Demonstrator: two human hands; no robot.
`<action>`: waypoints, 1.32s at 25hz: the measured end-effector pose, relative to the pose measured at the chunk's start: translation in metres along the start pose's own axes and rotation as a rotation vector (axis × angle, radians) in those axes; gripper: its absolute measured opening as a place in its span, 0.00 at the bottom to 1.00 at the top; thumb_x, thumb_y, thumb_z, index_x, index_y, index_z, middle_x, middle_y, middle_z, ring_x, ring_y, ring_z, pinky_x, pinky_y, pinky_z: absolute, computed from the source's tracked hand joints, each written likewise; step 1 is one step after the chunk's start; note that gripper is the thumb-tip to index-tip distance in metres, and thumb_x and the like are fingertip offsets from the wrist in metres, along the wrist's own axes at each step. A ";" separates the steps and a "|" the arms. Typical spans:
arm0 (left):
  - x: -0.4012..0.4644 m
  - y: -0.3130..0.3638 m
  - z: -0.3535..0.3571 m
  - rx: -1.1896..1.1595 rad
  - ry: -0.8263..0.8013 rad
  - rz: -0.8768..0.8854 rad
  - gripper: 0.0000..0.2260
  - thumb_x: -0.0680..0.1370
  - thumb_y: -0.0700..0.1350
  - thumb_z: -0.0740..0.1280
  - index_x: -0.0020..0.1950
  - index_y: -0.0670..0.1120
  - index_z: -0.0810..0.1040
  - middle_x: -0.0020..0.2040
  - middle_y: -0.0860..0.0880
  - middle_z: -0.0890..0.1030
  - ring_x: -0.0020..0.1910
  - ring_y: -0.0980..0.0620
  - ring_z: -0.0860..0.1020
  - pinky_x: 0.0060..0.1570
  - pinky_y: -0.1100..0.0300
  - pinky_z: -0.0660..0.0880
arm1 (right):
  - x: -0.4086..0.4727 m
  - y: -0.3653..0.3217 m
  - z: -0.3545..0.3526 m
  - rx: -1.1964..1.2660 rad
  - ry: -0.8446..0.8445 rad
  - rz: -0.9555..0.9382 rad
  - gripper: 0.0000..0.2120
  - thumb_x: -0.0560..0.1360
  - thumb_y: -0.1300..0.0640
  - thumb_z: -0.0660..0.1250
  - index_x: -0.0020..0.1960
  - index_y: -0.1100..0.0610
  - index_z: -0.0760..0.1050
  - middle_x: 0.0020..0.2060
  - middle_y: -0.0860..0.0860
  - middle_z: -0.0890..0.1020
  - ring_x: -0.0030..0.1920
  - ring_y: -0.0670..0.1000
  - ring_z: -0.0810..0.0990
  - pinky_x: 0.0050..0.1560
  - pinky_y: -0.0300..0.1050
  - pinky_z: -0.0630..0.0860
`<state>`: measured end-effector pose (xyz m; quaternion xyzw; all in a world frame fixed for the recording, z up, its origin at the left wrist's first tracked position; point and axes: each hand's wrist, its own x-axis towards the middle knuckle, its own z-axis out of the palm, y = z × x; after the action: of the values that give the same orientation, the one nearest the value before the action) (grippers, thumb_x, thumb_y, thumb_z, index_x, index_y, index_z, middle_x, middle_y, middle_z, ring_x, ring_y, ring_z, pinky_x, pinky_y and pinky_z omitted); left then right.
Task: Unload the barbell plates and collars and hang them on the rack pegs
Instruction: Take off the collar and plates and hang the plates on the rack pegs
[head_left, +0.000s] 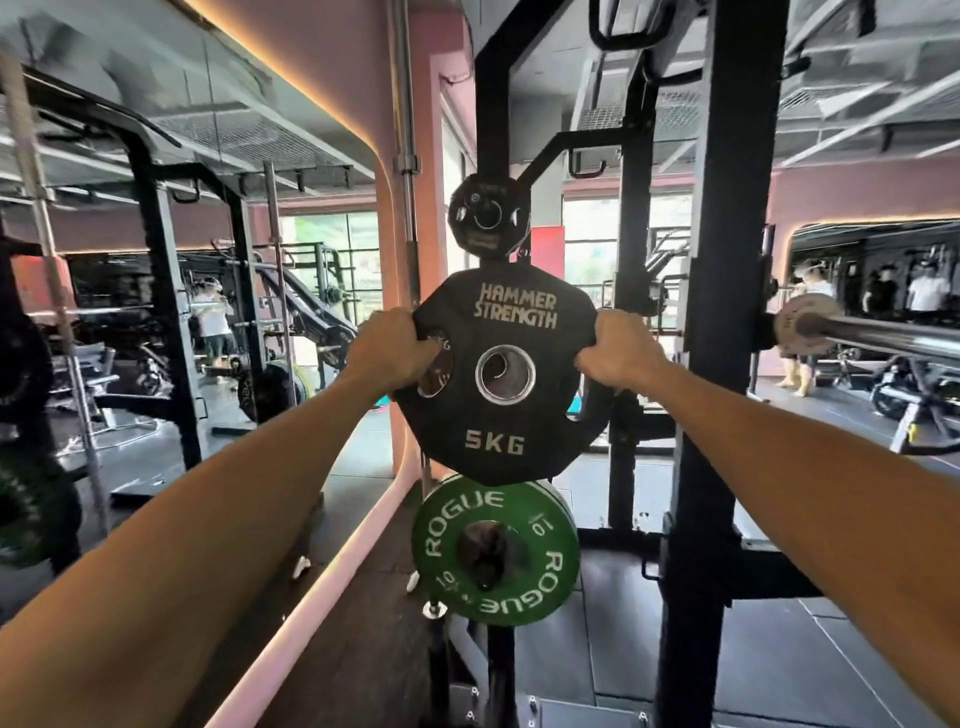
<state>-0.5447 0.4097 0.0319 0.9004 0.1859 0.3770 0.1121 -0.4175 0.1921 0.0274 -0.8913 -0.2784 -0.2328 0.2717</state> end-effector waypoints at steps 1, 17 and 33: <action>0.010 -0.010 0.008 -0.002 -0.003 0.001 0.10 0.76 0.48 0.66 0.42 0.42 0.74 0.37 0.46 0.75 0.39 0.45 0.75 0.39 0.56 0.69 | 0.011 -0.002 0.012 0.000 0.001 0.000 0.06 0.70 0.61 0.68 0.42 0.59 0.71 0.37 0.54 0.75 0.41 0.57 0.77 0.39 0.45 0.72; 0.182 -0.112 0.158 -0.054 -0.052 0.033 0.11 0.76 0.49 0.67 0.49 0.41 0.78 0.39 0.48 0.75 0.41 0.47 0.77 0.40 0.56 0.70 | 0.177 0.018 0.163 -0.047 -0.042 0.048 0.13 0.68 0.61 0.67 0.32 0.54 0.64 0.30 0.49 0.71 0.37 0.56 0.76 0.37 0.44 0.72; 0.287 -0.174 0.334 -0.104 -0.159 0.044 0.24 0.80 0.53 0.62 0.69 0.41 0.62 0.56 0.39 0.80 0.54 0.35 0.80 0.54 0.45 0.74 | 0.291 0.073 0.297 -0.179 -0.191 0.276 0.21 0.76 0.52 0.65 0.64 0.60 0.63 0.54 0.58 0.80 0.47 0.63 0.82 0.48 0.54 0.78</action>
<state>-0.1613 0.6668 -0.0752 0.9243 0.1368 0.3157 0.1650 -0.0797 0.4316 -0.0549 -0.9596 -0.1564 -0.1316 0.1932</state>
